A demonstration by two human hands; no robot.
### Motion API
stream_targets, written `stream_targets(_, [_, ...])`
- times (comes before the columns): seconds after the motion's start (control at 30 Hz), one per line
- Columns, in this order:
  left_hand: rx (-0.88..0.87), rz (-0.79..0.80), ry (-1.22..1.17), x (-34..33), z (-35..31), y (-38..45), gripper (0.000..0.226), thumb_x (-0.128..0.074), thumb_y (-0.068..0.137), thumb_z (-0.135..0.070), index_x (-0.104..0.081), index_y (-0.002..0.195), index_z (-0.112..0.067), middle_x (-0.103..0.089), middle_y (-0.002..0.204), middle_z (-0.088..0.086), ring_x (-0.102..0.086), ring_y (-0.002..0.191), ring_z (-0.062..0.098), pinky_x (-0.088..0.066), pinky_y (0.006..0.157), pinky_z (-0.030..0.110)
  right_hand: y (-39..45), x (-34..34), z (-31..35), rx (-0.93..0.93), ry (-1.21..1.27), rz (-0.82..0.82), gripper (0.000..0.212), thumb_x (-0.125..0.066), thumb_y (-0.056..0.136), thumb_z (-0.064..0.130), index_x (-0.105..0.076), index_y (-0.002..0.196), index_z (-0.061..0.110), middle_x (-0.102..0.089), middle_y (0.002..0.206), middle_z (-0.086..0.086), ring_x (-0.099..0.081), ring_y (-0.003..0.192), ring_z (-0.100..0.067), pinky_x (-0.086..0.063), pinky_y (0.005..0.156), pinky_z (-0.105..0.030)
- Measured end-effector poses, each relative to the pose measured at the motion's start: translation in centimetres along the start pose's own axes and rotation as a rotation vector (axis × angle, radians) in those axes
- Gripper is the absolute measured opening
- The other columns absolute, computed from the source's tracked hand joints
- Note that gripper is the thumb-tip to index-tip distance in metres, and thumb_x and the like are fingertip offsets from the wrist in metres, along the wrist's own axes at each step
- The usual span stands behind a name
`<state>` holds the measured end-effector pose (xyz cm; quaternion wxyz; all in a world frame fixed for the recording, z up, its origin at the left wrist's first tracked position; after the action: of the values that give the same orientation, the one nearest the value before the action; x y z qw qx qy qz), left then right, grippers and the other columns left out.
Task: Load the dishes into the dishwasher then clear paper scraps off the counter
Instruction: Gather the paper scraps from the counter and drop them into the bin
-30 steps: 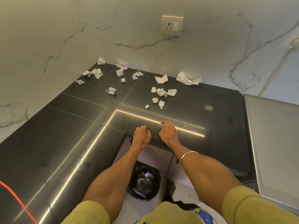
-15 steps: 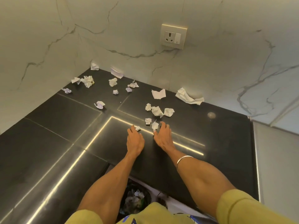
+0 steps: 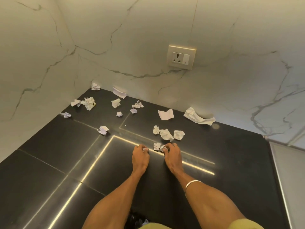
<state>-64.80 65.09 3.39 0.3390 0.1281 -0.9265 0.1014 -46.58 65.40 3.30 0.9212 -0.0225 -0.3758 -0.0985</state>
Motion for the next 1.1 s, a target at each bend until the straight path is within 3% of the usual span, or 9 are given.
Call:
stream_targets(0.13, [0.11, 0.026, -0.204, -1.0, 1.7, 2.9, 0.017, -0.055, 0.093, -0.019, -0.058, 0.079, -0.027, -0.065, 0.079, 0.001, -0.067, 0.07, 0.02, -0.059, 0.07, 0.046, 0.3, -0.2, 0.7, -0.113, 0.122, -0.12, 0.006, -0.06, 0.094, 0.019, -0.066, 0.095, 0.018, -0.056, 0.097, 0.001, -0.055, 0.085, -0.012, -0.037, 0.071, -0.019])
stream_targets(0.23, [0.199, 0.025, -0.379, -1.0, 0.5, 3.5, 0.013, -0.057, 0.093, -0.013, -0.066, 0.085, -0.016, -0.068, 0.071, 0.005, -0.069, 0.063, 0.021, -0.06, 0.066, 0.039, 0.6, -0.1, 1.8, -0.1, 0.186, -0.206, 0.005, -0.06, 0.095, 0.022, -0.064, 0.095, 0.019, -0.057, 0.099, 0.001, -0.055, 0.085, -0.009, -0.038, 0.068, -0.013])
stream_targets(0.4, [0.518, 0.088, -0.9, -1.9, -0.8, 3.9, 0.016, -0.057, 0.08, 0.003, -0.07, 0.075, -0.003, -0.068, 0.065, 0.009, -0.065, 0.06, 0.022, -0.053, 0.052, 0.026, 1.9, -1.8, 4.8, 0.099, 0.104, -0.179, 0.007, -0.066, 0.09, 0.024, -0.069, 0.095, 0.02, -0.063, 0.096, 0.005, -0.059, 0.085, -0.008, -0.052, 0.074, -0.022])
stream_targets(0.47, [0.693, 0.129, -1.105, -2.2, -0.4, 4.3, 0.015, -0.053, 0.076, 0.0, -0.066, 0.071, -0.003, -0.064, 0.065, 0.009, -0.061, 0.055, 0.021, -0.05, 0.053, 0.026, 2.2, -3.0, 6.5, 0.194, 0.008, -0.136, 0.011, -0.069, 0.087, 0.024, -0.074, 0.096, 0.02, -0.067, 0.094, 0.005, -0.059, 0.086, -0.008, -0.052, 0.076, -0.022])
stream_targets(0.57, [0.797, 0.202, -1.334, -2.3, -0.3, 5.9, 0.024, -0.045, 0.084, -0.014, -0.06, 0.071, -0.001, -0.061, 0.072, 0.014, -0.06, 0.052, 0.023, -0.05, 0.052, 0.026, 2.4, -4.5, 8.8, 0.331, -0.117, -0.091, 0.014, -0.068, 0.086, 0.027, -0.078, 0.096, 0.027, -0.069, 0.085, 0.007, -0.054, 0.082, -0.011, -0.049, 0.072, -0.025])
stream_targets(0.67, [0.846, 0.241, -1.335, -2.6, 0.1, 7.0, 0.03, -0.046, 0.09, -0.026, -0.054, 0.068, -0.006, -0.057, 0.07, 0.011, -0.058, 0.06, 0.025, -0.05, 0.059, 0.033, 2.0, -5.5, 9.5, 0.416, -0.163, -0.076, 0.02, -0.059, 0.092, 0.031, -0.077, 0.101, 0.028, -0.069, 0.086, 0.008, -0.046, 0.083, -0.01, -0.042, 0.073, -0.027])
stream_targets(0.9, [0.877, 0.155, -1.238, -3.8, 0.5, 6.9, 0.027, -0.053, 0.086, -0.009, -0.049, 0.059, -0.011, -0.052, 0.051, 0.003, -0.048, 0.038, 0.015, -0.045, 0.042, 0.023, 0.2, -4.2, 7.7, 0.341, -0.136, -0.21, 0.023, -0.046, 0.098, 0.021, -0.065, 0.112, 0.024, -0.063, 0.108, 0.005, -0.052, 0.101, -0.01, -0.046, 0.088, -0.027])
stream_targets(1.0, [0.862, 0.149, -1.273, -3.5, 0.5, 6.8, 0.019, -0.052, 0.09, -0.005, -0.056, 0.071, -0.006, -0.056, 0.061, 0.007, -0.054, 0.049, 0.016, -0.05, 0.041, 0.022, -0.1, -4.1, 6.1, 0.225, -0.229, -0.227, 0.03, -0.049, 0.093, 0.018, -0.059, 0.121, 0.021, -0.054, 0.123, -0.005, -0.051, 0.113, -0.018, -0.049, 0.092, -0.03])
stream_targets(1.1, [0.864, 0.169, -1.326, -3.2, 0.6, 7.0, 0.017, -0.05, 0.093, -0.004, -0.058, 0.079, -0.001, -0.059, 0.07, 0.01, -0.061, 0.06, 0.02, -0.055, 0.046, 0.022, -0.1, -4.3, 4.7, 0.165, -0.332, -0.192, 0.028, -0.055, 0.094, 0.023, -0.058, 0.122, 0.02, -0.052, 0.121, -0.004, -0.05, 0.104, -0.016, -0.05, 0.086, -0.03])
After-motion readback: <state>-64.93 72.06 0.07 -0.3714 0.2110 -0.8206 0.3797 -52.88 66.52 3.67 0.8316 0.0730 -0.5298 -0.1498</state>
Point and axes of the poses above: each hand's wrist, its own y-axis towards the middle knuckle, its own x-axis out of the back of the hand, z = x × y, the point moved 6 cm from there along y, towards the middle knuckle
